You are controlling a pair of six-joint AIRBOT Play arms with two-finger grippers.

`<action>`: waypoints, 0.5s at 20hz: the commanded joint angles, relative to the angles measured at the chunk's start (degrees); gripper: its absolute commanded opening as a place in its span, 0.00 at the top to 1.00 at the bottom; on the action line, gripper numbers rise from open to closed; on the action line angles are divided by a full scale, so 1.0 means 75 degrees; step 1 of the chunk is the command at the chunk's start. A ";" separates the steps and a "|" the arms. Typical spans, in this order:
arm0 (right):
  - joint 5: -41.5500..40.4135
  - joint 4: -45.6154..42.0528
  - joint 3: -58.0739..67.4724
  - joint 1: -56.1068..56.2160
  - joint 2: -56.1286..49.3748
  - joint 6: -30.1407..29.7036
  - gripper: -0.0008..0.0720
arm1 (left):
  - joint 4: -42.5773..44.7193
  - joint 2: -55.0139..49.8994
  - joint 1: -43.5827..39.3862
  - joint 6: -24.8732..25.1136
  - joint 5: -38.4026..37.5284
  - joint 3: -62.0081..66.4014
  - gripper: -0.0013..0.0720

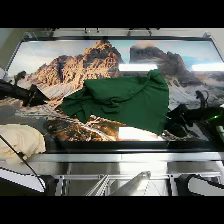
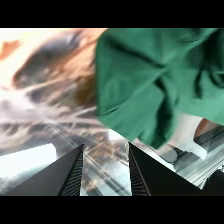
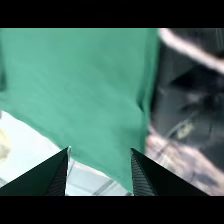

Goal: Fold the shirts.

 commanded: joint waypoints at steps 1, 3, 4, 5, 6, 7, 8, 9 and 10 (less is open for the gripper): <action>-0.0650 -0.0128 -0.0868 0.0079 0.0128 0.0058 0.40 | 0.0210 0.0009 -0.0093 0.0006 0.0708 -0.0656 0.58; -0.0860 -0.0152 -0.0968 0.0291 0.0038 0.0067 0.41 | 0.0213 -0.0006 -0.0262 0.0006 0.1023 -0.0714 0.58; -0.0889 -0.0140 -0.0968 0.0393 -0.0067 0.0117 0.41 | 0.0210 -0.0050 -0.0402 0.0009 0.1128 -0.0708 0.58; -0.0921 -0.0140 -0.0968 0.0504 -0.0166 0.0119 0.41 | 0.0216 -0.0108 -0.0522 0.0023 0.1154 -0.0708 0.58; -0.0933 -0.0131 -0.0968 0.0586 -0.0236 0.0117 0.41 | 0.0216 -0.0216 -0.0667 0.0058 0.1154 -0.0708 0.58; -0.0930 -0.0114 -0.0968 0.0659 -0.0256 0.0114 0.41 | 0.0262 -0.0321 -0.0784 0.0061 0.1166 -0.0708 0.58; -0.0921 -0.0102 -0.0968 0.0711 -0.0256 0.0117 0.41 | 0.0274 -0.0437 -0.0883 0.0073 0.1207 -0.0705 0.58; -0.0901 -0.0093 -0.0968 0.0734 -0.0256 0.0111 0.41 | 0.0256 -0.0536 -0.0953 0.0073 0.1311 -0.0705 0.58; -0.0877 -0.0093 -0.0968 0.0731 -0.0256 0.0111 0.41 | 0.0210 -0.0618 -0.1052 0.0073 0.1440 -0.0705 0.58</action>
